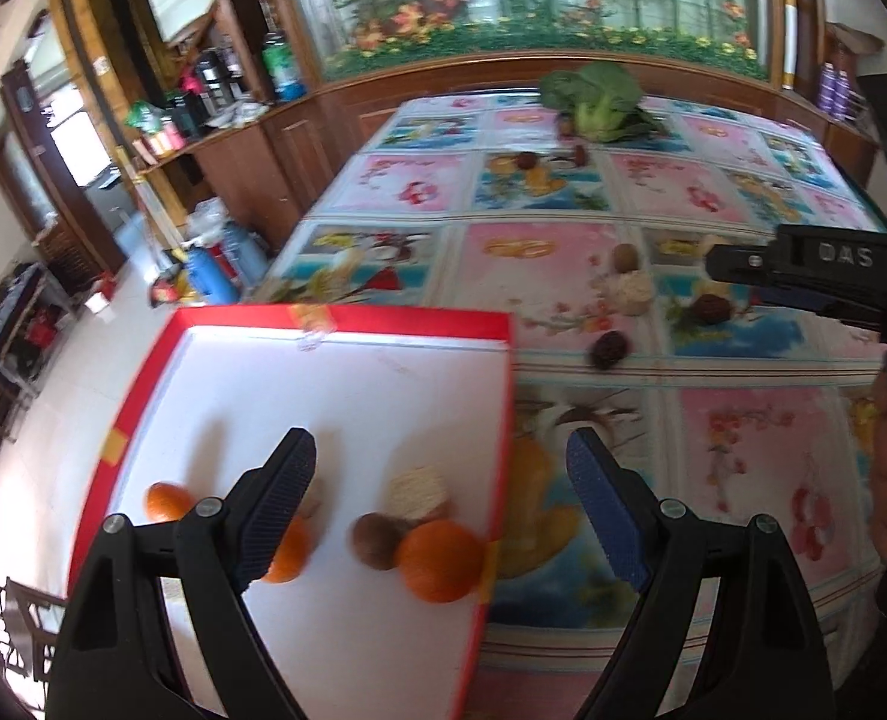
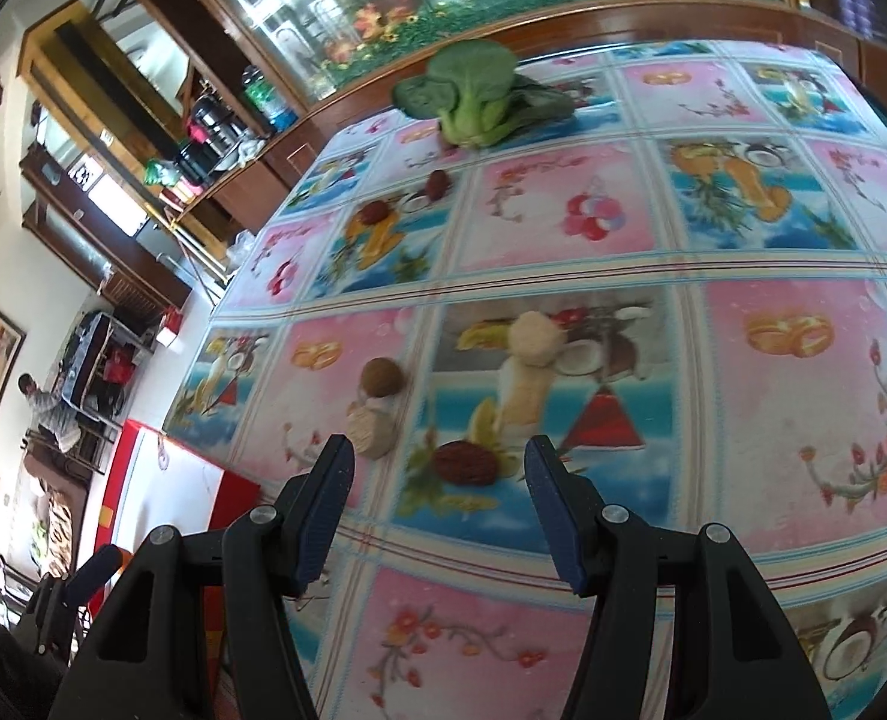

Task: Organize fruits
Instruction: 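Move both open grippers back over the food on the table, then grasp a dark red date with each gripper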

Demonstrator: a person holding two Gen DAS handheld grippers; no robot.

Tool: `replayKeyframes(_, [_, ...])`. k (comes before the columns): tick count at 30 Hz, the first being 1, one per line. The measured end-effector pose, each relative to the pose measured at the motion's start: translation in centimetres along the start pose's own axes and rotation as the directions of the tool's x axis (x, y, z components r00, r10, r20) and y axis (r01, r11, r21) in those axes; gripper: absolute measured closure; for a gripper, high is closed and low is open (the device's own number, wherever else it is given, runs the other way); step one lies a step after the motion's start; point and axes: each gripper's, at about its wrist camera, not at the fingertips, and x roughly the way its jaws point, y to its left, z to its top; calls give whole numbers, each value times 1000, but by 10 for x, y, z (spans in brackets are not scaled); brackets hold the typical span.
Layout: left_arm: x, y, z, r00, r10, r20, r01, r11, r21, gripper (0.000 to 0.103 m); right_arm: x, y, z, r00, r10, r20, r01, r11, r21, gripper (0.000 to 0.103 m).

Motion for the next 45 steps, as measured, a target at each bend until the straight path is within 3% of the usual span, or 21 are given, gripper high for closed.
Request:
replayKeyframes(7, [12, -34, 20, 996, -87, 26, 84, 991, 107, 17, 2, -14, 5, 1000, -2, -6, 2, 1000, 10, 44])
replayKeyframes(11, [28, -46, 30, 991, -130, 17, 126, 979, 159, 17, 11, -7, 4, 999, -35, -30, 31, 994, -105, 44])
replayKeyframes(16, [50, -48, 35, 981, -190, -45, 195, 970, 147, 22, 20, 6, -3, 992, -126, 4, 122, 946, -302, 52])
replayKeyframes(22, [58, -48, 38, 979, -198, -54, 204, 968, 144, 27, 29, 5, -7, 993, -113, -37, 93, 930, -355, 55])
replayKeyframes(23, [57, -47, 39, 978, -203, -54, 209, 967, 142, 32, 29, 6, -8, 993, -113, -40, 91, 927, -365, 55])
replayKeyframes(26, [49, -46, 41, 967, -249, -54, 255, 957, 142, 36, 30, 11, -12, 992, -122, -40, 95, 908, -408, 56])
replayKeyframes(29, [41, -52, 41, 966, -256, -37, 258, 947, 191, 36, 31, 14, -14, 991, -128, -31, 103, 900, -424, 62])
replayKeyframes(36, [65, -61, 41, 956, -268, -115, 287, 936, 205, 36, 31, 12, -12, 989, -144, -26, 120, 896, -427, 77])
replayKeyframes(40, [80, -57, 43, 952, -272, -141, 294, 941, 169, 42, 31, 12, -11, 989, -148, -26, 123, 898, -423, 78])
replayKeyframes(42, [86, -54, 45, 945, -287, -157, 310, 940, 145, 52, 32, 13, -12, 988, -153, -24, 129, 896, -425, 78])
replayKeyframes(45, [89, -55, 45, 939, -298, -170, 321, 938, 132, 53, 32, 13, -12, 988, -155, -23, 130, 896, -425, 78])
